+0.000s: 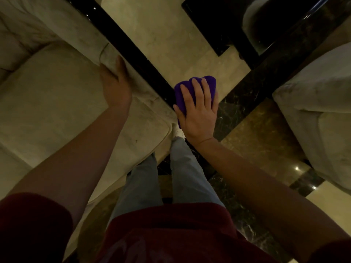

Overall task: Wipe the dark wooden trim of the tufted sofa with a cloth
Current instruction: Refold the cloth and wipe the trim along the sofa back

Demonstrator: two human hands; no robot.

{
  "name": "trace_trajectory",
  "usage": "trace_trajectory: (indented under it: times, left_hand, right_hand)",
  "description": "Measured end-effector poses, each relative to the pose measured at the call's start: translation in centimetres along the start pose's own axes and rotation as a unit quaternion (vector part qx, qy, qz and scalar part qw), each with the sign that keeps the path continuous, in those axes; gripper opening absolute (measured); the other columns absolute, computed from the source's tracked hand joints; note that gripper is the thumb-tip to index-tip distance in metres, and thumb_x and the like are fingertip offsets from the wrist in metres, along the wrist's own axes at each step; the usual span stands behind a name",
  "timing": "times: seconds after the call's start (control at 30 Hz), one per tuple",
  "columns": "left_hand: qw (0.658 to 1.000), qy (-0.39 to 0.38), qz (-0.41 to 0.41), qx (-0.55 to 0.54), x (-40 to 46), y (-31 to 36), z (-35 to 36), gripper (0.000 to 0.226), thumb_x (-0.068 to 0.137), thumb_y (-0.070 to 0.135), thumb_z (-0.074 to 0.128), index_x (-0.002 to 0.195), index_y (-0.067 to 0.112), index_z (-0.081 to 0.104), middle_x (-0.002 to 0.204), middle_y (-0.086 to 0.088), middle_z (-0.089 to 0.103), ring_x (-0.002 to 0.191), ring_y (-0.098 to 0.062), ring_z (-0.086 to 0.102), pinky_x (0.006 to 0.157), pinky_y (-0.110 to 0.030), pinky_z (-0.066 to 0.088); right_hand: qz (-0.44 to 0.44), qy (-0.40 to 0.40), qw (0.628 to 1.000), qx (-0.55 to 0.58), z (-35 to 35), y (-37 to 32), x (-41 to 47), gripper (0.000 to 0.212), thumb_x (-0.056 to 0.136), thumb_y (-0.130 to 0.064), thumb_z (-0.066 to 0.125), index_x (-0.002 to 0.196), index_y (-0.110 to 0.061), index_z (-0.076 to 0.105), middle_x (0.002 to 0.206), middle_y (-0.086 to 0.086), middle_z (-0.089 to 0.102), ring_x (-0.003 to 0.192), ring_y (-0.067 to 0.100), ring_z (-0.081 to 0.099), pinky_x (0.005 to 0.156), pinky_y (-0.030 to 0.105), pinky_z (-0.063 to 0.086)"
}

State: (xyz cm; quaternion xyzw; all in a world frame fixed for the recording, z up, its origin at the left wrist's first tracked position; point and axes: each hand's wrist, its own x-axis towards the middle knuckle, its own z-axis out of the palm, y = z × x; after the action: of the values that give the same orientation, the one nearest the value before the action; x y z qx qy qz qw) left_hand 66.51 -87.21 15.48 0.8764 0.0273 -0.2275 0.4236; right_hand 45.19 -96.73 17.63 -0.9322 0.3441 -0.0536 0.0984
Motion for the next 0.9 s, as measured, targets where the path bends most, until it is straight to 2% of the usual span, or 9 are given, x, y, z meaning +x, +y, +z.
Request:
trace_trajectory:
  times: [0.07,0.17,0.33,0.47,0.57,0.63,0.7,0.77,0.9]
  left_hand:
    - [1.000,0.003,0.000,0.020,0.1,-0.2,-0.3,0.068,0.101,0.060,0.040,0.142,0.006,0.048,0.139,-0.014,0.060,0.128,-0.024,0.058,0.108,-0.037,0.045]
    - [1.000,0.000,0.000,0.027,0.1,-0.3,-0.4,0.067,0.103,0.059,0.039,0.143,0.006,0.047,0.139,-0.014,0.059,0.128,-0.025,0.058,0.109,-0.041,0.044]
    - [1.000,-0.013,0.000,-0.008,0.2,-0.4,-1.0,0.061,0.101,0.056,0.048,0.144,0.013,0.050,0.139,-0.004,0.061,0.127,-0.014,0.058,0.099,-0.013,0.047]
    - [0.995,-0.053,-0.066,-0.060,2.0,-0.4,-3.0,0.064,0.098,0.062,0.050,0.145,0.019,0.047,0.140,-0.001,0.058,0.123,-0.021,0.063,0.105,-0.047,0.053]
    - [0.996,0.006,-0.059,-0.065,3.3,0.7,-4.3,0.071,0.096,0.058,0.057,0.149,0.013,0.042,0.147,-0.005,0.052,0.123,-0.017,0.060,0.102,-0.032,0.054]
    - [0.997,0.047,-0.008,-0.062,4.4,1.8,-4.7,0.077,0.094,0.050,0.064,0.155,0.013,0.035,0.154,-0.007,0.044,0.132,-0.015,0.052,0.102,-0.020,0.050]
    - [0.994,0.085,0.040,-0.057,6.5,3.1,-6.2,0.079,0.093,0.045,0.065,0.157,0.012,0.031,0.159,-0.009,0.038,0.141,-0.018,0.045,0.113,-0.029,0.044]
    - [0.993,0.090,0.080,-0.008,7.9,3.6,-6.6,0.079,0.093,0.042,0.065,0.156,0.008,0.033,0.159,-0.013,0.039,0.145,-0.023,0.041,0.121,-0.034,0.034]
    - [0.992,0.043,0.090,0.079,9.0,3.8,-6.8,0.077,0.098,0.042,0.060,0.159,0.007,0.028,0.167,-0.023,0.023,0.155,-0.032,0.024,0.118,-0.024,0.018]
  right_hand:
    - [-0.001,-0.004,1.000,-0.007,0.2,-0.5,0.4,0.056,0.104,-0.051,0.056,0.149,-0.019,0.054,0.156,0.015,0.050,0.150,0.040,0.037,0.124,0.064,0.022]
    - [0.010,-0.006,1.000,-0.001,0.4,-1.6,1.1,0.054,0.104,-0.049,0.055,0.148,-0.018,0.055,0.154,0.014,0.053,0.149,0.038,0.039,0.123,0.064,0.023]
    - [0.050,0.024,0.993,0.102,0.5,-6.3,4.8,0.052,0.103,-0.044,0.053,0.144,-0.011,0.059,0.145,0.013,0.060,0.138,0.034,0.052,0.121,0.061,0.028]
    - [0.103,0.054,0.973,0.201,0.0,-10.9,9.5,0.052,0.102,-0.039,0.059,0.145,-0.010,0.058,0.147,0.012,0.059,0.133,0.033,0.054,0.115,0.056,0.036]
    - [0.065,0.049,0.982,0.172,-0.7,-13.2,12.3,0.060,0.102,-0.048,0.050,0.150,-0.010,0.052,0.155,0.012,0.052,0.139,0.031,0.050,0.113,0.054,0.038]
    - [0.057,0.044,0.986,0.147,-0.9,-14.0,14.2,0.068,0.101,-0.054,0.044,0.153,-0.010,0.047,0.158,0.013,0.048,0.142,0.031,0.048,0.114,0.052,0.039]
    - [0.041,0.042,0.989,0.138,-1.1,-16.0,16.1,0.073,0.100,-0.057,0.043,0.155,-0.009,0.043,0.161,0.013,0.045,0.144,0.031,0.045,0.115,0.052,0.039]
    - [0.051,0.045,0.986,0.153,-1.1,-16.3,16.3,0.078,0.099,-0.061,0.041,0.156,-0.008,0.040,0.162,0.014,0.042,0.147,0.031,0.042,0.118,0.053,0.037]
    - [0.018,0.012,0.987,0.162,-1.1,-14.8,14.6,0.074,0.104,-0.056,0.034,0.159,-0.007,0.029,0.167,0.016,0.032,0.154,0.034,0.028,0.125,0.055,0.025]
